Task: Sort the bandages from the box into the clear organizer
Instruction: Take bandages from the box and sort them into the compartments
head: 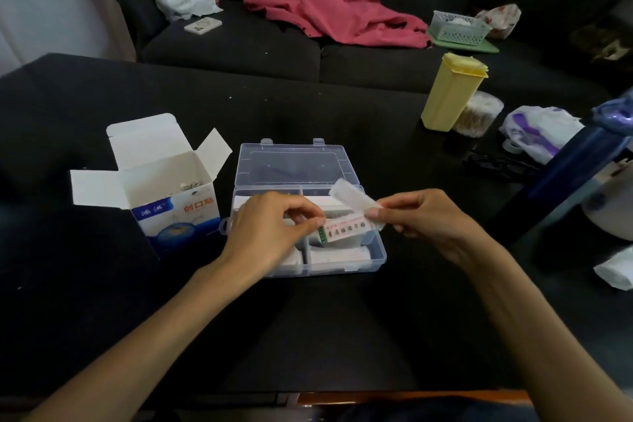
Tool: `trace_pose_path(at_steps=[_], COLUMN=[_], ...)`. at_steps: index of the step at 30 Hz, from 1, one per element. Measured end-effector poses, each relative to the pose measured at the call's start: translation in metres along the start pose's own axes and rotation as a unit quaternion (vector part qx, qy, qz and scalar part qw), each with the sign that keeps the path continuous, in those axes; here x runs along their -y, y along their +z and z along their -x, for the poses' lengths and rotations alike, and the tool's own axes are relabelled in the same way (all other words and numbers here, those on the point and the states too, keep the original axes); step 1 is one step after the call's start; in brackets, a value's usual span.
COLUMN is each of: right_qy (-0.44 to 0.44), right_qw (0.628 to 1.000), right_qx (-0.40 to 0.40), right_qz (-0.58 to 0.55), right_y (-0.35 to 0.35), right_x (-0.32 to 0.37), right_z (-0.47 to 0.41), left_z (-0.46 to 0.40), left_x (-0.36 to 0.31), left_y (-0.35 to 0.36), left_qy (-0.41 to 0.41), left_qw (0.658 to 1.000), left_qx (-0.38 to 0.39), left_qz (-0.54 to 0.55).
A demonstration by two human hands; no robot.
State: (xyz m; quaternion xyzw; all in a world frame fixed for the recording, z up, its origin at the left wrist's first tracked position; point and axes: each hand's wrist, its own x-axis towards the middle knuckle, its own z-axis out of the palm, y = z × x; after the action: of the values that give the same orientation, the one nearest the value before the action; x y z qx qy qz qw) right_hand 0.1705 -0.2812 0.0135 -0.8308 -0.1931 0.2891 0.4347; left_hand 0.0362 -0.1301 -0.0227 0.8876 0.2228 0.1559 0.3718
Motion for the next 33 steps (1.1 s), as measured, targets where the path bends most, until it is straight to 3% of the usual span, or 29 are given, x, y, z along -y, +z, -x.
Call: trace_pose_path(at_steps=[4,8,11,15,18,23,27,31,33], right_qy=[-0.004,-0.007,0.007,0.018,-0.004,-0.032,-0.071,-0.091,-0.108], right_qw=[1.000,0.999,0.998,0.992,0.998,0.997,0.987,0.965,0.951], right_qx=[0.021,-0.004,0.008,-0.032,-0.019,0.044,0.065,0.092,0.058], right_qz=[-0.001,-0.038,-0.058,-0.117,-0.056,0.051,0.131,0.229,0.285], right_y=[0.003,-0.003,-0.004,-0.014,-0.022,-0.021,-0.014,0.009,0.022], right_x=[0.000,0.000,-0.001,-0.003,-0.003,0.002,0.004,0.002,0.001], right_z=[0.001,0.001,0.002,-0.002,-0.001,0.003,0.002,-0.002,-0.003], left_z=[0.002,0.000,-0.001,0.001,0.006,0.012,0.012,0.008,0.007], left_x=[-0.002,-0.005,-0.004,-0.002,0.002,0.006,0.007,0.007,0.006], left_y=[0.006,0.006,0.004,-0.005,-0.008,-0.008,-0.014,-0.018,-0.016], left_qy=[0.034,0.019,0.014,0.085,0.133,0.143,0.170,0.158,0.139], left_qw=[0.996,1.000,1.000,0.990,0.967,0.955,0.958,0.973,0.973], left_qx=[-0.019,0.009,0.016,0.038,0.128,0.164,0.122,-0.039,-0.023], left_qz=[-0.075,0.012,0.017,-0.107,-0.173,-0.199,-0.195,-0.166,-0.185])
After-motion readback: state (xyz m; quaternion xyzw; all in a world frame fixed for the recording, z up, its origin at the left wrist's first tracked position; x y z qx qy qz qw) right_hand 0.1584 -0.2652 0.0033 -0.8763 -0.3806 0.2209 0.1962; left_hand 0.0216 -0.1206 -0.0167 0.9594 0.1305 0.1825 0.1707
